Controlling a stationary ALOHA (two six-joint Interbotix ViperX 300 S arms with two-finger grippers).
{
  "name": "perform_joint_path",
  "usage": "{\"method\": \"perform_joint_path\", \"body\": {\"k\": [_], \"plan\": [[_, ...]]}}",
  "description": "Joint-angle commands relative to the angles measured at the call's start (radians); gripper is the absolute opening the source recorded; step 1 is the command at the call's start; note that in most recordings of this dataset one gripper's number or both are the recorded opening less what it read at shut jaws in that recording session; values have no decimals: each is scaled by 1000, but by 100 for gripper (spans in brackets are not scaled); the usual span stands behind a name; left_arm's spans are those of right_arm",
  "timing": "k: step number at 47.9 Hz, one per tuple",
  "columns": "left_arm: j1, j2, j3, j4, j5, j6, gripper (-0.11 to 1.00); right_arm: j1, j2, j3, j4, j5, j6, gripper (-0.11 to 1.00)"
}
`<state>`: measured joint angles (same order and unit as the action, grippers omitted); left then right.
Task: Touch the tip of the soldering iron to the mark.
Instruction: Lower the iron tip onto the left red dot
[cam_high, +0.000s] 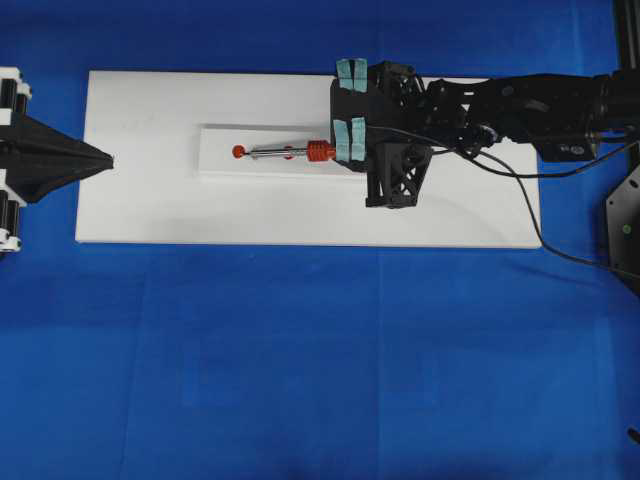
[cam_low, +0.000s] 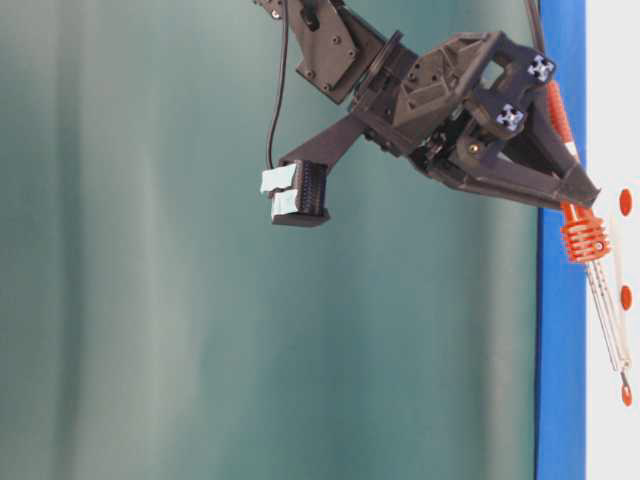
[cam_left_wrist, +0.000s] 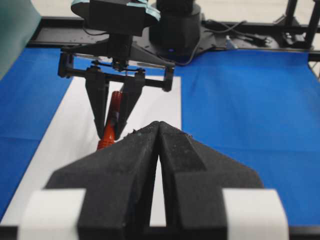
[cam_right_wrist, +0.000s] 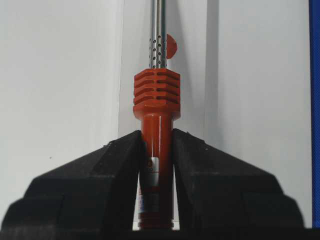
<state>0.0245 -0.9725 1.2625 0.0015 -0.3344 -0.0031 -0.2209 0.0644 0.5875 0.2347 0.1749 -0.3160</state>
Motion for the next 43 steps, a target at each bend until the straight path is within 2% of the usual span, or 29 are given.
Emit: {"method": "perform_joint_path", "body": {"k": [1, 43], "plan": [[-2, 8, -11, 0, -11, -2, 0, -5, -12, -23, 0, -6, 2, 6], [-2, 8, -11, 2, -12, -2, 0, -6, 2, -25, -2, -6, 3, 6]]}}
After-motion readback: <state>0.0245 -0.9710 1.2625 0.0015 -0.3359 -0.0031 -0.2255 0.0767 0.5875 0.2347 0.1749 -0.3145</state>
